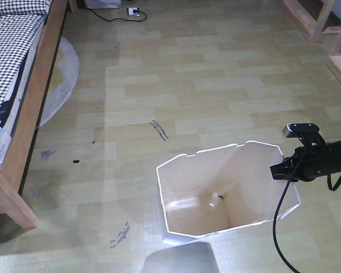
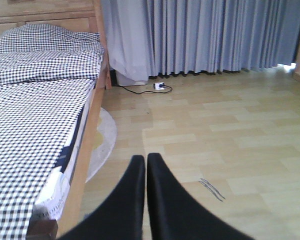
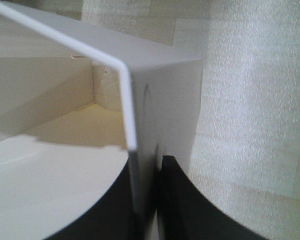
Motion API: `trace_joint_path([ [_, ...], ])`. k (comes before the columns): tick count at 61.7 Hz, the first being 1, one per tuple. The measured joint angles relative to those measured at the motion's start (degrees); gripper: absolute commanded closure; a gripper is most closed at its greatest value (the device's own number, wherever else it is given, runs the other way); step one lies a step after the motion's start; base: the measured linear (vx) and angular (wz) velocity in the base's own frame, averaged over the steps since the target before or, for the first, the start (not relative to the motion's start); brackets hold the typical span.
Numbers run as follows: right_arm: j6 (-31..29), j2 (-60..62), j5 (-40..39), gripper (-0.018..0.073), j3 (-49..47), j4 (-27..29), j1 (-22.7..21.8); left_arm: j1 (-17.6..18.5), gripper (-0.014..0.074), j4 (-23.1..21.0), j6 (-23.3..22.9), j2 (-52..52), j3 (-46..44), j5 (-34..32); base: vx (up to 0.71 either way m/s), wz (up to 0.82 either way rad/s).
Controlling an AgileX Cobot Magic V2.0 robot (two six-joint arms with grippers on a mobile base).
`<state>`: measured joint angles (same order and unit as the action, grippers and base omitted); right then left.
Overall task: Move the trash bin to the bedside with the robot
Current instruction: 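Drive toward the bed and curtains holding the bin raised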
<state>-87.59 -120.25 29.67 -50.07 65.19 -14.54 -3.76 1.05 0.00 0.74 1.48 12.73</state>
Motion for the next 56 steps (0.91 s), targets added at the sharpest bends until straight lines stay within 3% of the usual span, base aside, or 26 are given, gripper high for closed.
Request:
trace_joint_path([
  [56,0.0,0.0,0.0,0.0566,0.0,0.1,0.0,0.0,0.0603,0.0,0.0,0.0,0.0,0.0,0.32,0.07],
])
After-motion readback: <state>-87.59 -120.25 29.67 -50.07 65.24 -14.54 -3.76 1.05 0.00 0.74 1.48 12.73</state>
